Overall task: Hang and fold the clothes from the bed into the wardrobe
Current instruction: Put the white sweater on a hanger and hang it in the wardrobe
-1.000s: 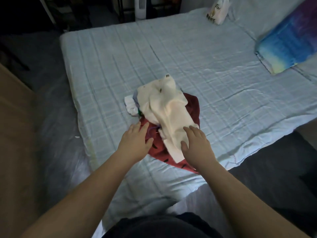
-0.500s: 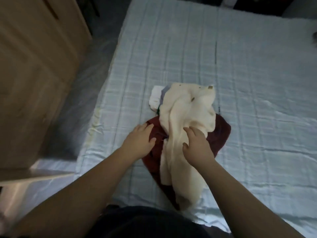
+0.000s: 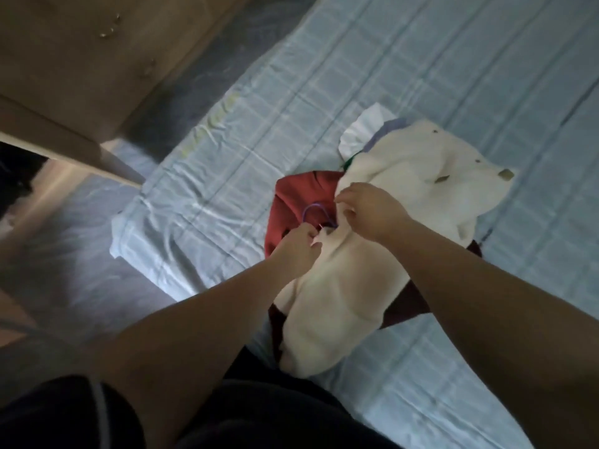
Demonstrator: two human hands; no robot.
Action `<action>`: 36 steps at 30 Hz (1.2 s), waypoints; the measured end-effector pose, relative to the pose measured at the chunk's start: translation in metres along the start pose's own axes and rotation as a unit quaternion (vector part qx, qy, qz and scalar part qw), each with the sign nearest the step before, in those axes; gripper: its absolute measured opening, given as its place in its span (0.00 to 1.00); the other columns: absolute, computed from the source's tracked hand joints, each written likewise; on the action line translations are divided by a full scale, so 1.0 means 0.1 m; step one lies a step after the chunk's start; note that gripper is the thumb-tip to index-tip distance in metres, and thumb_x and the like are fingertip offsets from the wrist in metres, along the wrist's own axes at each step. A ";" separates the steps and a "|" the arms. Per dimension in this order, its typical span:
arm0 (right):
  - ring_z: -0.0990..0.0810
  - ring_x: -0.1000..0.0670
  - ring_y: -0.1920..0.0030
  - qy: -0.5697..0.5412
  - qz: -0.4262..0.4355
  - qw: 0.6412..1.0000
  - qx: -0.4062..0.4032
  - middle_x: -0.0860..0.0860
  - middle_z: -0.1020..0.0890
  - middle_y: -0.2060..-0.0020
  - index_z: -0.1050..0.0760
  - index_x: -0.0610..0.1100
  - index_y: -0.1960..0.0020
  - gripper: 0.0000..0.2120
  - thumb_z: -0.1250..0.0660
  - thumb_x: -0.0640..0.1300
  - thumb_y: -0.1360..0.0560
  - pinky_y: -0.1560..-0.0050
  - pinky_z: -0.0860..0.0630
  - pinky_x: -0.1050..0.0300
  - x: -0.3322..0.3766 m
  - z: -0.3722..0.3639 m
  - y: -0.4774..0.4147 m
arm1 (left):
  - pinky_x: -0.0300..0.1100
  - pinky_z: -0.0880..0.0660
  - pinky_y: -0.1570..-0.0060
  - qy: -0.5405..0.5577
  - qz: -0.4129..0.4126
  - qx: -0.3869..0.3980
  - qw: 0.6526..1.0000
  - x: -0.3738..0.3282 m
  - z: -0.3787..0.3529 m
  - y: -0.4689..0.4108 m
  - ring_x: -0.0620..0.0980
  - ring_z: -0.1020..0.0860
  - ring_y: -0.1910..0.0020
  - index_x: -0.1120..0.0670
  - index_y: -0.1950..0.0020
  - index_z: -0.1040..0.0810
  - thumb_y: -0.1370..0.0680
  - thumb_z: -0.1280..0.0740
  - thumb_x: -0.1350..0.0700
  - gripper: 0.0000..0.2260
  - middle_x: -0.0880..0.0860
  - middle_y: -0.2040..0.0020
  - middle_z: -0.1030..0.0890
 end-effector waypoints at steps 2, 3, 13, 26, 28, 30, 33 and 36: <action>0.27 0.45 0.36 0.102 -0.009 0.993 0.064 0.51 0.23 0.39 0.24 0.51 0.36 0.17 0.40 0.44 0.23 0.41 0.31 0.49 -0.12 -0.18 -0.03 | 0.39 0.33 0.54 0.019 0.036 0.016 0.999 0.11 -0.17 -0.04 0.54 0.22 0.48 0.57 0.37 0.26 0.21 0.32 0.53 0.15 0.51 0.50 0.22; 0.29 0.46 0.36 0.159 -0.022 0.983 0.085 0.52 0.25 0.38 0.26 0.52 0.36 0.17 0.40 0.46 0.23 0.42 0.32 0.48 -0.19 -0.24 0.00 | 0.38 0.33 0.53 0.023 0.054 0.033 0.998 0.17 -0.26 -0.06 0.53 0.22 0.46 0.56 0.35 0.27 0.21 0.32 0.51 0.17 0.52 0.47 0.22; 0.27 0.43 0.38 0.026 -0.106 0.989 0.100 0.50 0.31 0.37 0.38 0.55 0.31 0.24 0.40 0.43 0.25 0.45 0.28 0.44 -0.74 -0.61 0.52 | 0.42 0.30 0.48 -0.105 0.035 0.127 0.986 0.12 -0.78 -0.19 0.57 0.23 0.41 0.57 0.35 0.25 0.22 0.31 0.43 0.23 0.56 0.39 0.21; 0.28 0.41 0.46 0.071 -0.130 0.984 -0.101 0.46 0.26 0.44 0.34 0.51 0.29 0.24 0.41 0.42 0.25 0.50 0.27 0.46 -0.52 0.10 0.84 | 0.33 0.38 0.53 -0.009 -0.127 0.035 0.991 -0.51 -0.16 0.23 0.48 0.26 0.48 0.57 0.33 0.29 0.19 0.33 0.54 0.16 0.50 0.45 0.23; 0.28 0.40 0.50 0.083 -0.128 0.974 -0.168 0.45 0.25 0.48 0.30 0.50 0.33 0.23 0.38 0.41 0.27 0.52 0.28 0.46 -0.38 0.41 0.95 | 0.37 0.37 0.59 -0.023 -0.155 0.030 0.987 -0.65 0.07 0.33 0.49 0.26 0.56 0.52 0.42 0.28 0.20 0.32 0.52 0.10 0.46 0.55 0.25; 0.27 0.38 0.48 0.088 -0.123 0.959 -0.241 0.44 0.26 0.48 0.26 0.48 0.40 0.20 0.36 0.39 0.31 0.49 0.30 0.44 -0.22 0.72 1.09 | 0.32 0.36 0.63 -0.035 -0.184 0.032 0.982 -0.80 0.29 0.46 0.45 0.26 0.59 0.46 0.47 0.30 0.21 0.31 0.51 0.08 0.43 0.59 0.25; 0.32 0.38 0.33 0.103 -0.130 0.942 -0.293 0.45 0.26 0.38 0.26 0.49 0.46 0.17 0.35 0.38 0.33 0.37 0.38 0.37 0.01 1.08 1.28 | 0.25 0.33 0.60 -0.059 -0.228 0.011 0.972 -1.03 0.65 0.71 0.35 0.25 0.58 0.42 0.48 0.29 0.22 0.31 0.48 0.08 0.42 0.58 0.23; 0.30 0.45 0.35 0.107 -0.162 0.933 -0.302 0.51 0.23 0.41 0.30 0.54 0.42 0.20 0.34 0.40 0.32 0.35 0.38 0.33 0.25 1.30 1.49 | 0.28 0.33 0.61 -0.074 -0.262 -0.032 0.962 -1.21 1.06 0.99 0.37 0.25 0.58 0.42 0.50 0.28 0.24 0.31 0.45 0.07 0.41 0.57 0.22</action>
Point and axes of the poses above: each hand's wrist, its own y-axis away from the middle knuckle, its own z-axis out of the back of the hand, x = y × z, the point moved 10 cm from there along -y, towards the middle knuckle
